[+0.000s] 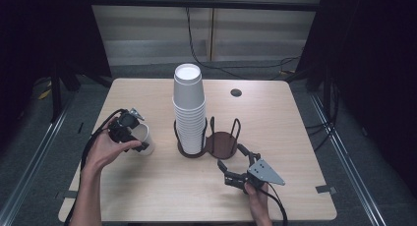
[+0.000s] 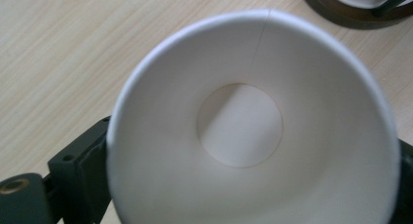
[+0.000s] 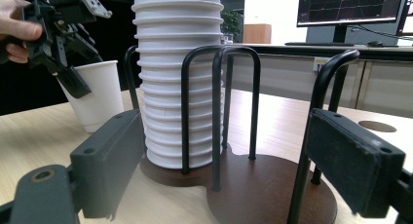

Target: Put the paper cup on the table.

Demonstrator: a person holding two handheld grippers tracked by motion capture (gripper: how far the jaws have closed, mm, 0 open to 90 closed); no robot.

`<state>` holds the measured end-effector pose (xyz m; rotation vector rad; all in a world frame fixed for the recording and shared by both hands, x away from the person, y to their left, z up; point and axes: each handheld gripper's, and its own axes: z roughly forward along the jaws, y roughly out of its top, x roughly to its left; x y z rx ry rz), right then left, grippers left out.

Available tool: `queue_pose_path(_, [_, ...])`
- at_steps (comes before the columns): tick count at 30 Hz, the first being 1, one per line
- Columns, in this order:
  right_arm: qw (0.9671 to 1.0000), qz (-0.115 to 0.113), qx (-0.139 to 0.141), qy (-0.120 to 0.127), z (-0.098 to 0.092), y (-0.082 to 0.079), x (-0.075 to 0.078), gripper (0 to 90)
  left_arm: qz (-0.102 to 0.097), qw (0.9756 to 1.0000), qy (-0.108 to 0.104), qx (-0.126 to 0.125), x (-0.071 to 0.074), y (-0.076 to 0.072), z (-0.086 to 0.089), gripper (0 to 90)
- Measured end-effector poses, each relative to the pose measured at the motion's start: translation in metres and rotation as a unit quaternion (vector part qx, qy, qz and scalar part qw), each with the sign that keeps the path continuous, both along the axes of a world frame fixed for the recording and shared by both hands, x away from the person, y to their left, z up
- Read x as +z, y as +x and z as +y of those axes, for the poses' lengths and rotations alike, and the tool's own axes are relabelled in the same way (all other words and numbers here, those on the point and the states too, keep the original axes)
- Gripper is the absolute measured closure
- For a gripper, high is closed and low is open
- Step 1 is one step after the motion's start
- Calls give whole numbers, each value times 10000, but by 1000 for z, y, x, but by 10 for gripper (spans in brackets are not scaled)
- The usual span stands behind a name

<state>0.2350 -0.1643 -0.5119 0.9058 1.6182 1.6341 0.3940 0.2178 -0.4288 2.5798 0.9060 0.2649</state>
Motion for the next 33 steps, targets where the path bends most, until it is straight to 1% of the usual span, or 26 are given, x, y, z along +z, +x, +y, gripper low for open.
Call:
queue_pose_path(2, [10000, -7, 0, 5, 0, 0, 0, 135, -46, 10000, 5, 41, -1, 1, 0, 55])
queue_pose_path(3, [10000, 3, 3, 3, 0, 0, 0, 135, -31, 9999, -44, 96, -2, 1, -1, 57])
queue_pose_path(4, [10000, -3, 3, 0, 0, 0, 0, 135, -52, 9999, 3, 104, -2, 2, 0, 57])
queue_pose_path(5, [10000, -3, 3, 0, 0, 0, 0, 135, -52, 9999, 3, 104, -2, 2, 0, 62])
queue_pose_path(6, [10000, 3, 7, 2, 0, 0, 0, 136, -64, 9999, -79, 135, -4, 2, 0, 64])
queue_pose_path(7, [10000, 3, 7, 2, 0, 0, 0, 136, -64, 9999, -79, 135, -4, 2, 0, 65])
queue_pose_path(8, [10000, 3, 7, 2, 0, 0, 0, 135, -61, 9998, -96, 165, -8, 2, 0, 76])
queue_pose_path(9, [10000, -1, 6, 1, 0, 0, 0, 136, -155, 9997, -132, 141, -9, 1, 1, 76])
queue_pose_path(10, [10000, -2, 9, 1, 0, 0, 0, 135, -210, 9997, -125, 94, -9, 0, 1, 76])
queue_pose_path(12, [10000, 4, 9, 3, 0, 0, 0, 132, -299, 9993, -189, 103, -11, -2, 2, 76])
queue_pose_path(14, [10000, -2, 5, 2, 0, 0, 0, 133, -290, 9993, -207, 102, -11, -3, 2, 76])
queue_pose_path(16, [10000, -7, 13, 6, 0, 0, 0, 132, -374, 9988, -317, 94, -14, -4, 3, 76])
queue_pose_path(17, [10000, -3, 7, 3, 0, 0, 0, 132, -352, 9989, -313, 61, -14, -5, 3, 76])
queue_pose_path(19, [10000, -15, 12, -4, 0, 0, 0, 133, -373, 9986, -352, 84, -14, -6, 3, 76])
queue_pose_path(20, [10000, 0, 19, 2, 0, 0, 0, 134, -461, 9982, -380, 77, -16, -8, 5, 76])
queue_pose_path(21, [10000, 0, 19, 2, 0, 0, 0, 134, -461, 9982, -380, 77, -16, -8, 5, 76])
queue_pose_path(22, [10000, -1, 28, 3, 0, 0, 0, 135, -432, 9980, -460, 60, -17, -7, 7, 75])
queue_pose_path(23, [10000, -10, 36, 1, 0, 0, 0, 135, -433, 9978, -494, 60, -18, -7, 8, 77])
queue_pose_path(24, [10000, -1, 35, 5, 0, 0, 0, 135, -417, 9979, -489, 59, -20, -7, 8, 79])
queue_pose_path(25, [10000, -3, 35, 3, 0, 0, 0, 135, -359, 9980, -520, 37, -21, -7, 8, 89])
queue_pose_path(26, [10000, -3, 36, 3, 0, 0, 0, 135, -403, 9978, -520, 23, -22, -8, 8, 107])
queue_pose_path(27, [10000, -3, 34, 5, 0, 0, 0, 135, -403, 9978, -520, 23, -22, -8, 8, 101])
queue_pose_path(28, [10000, -2, 35, 5, 0, 0, 0, 135, -507, 9977, -455, 6, -24, -10, 7, 95])
queue_pose_path(31, [10000, -3, 34, 5, 0, 0, 0, 135, -536, 9976, -448, -13, -24, -10, 8, 92])
queue_pose_path(33, [10000, -2, 35, 5, 0, 0, 0, 135, -633, 9968, -488, 69, -26, -12, 10, 92])
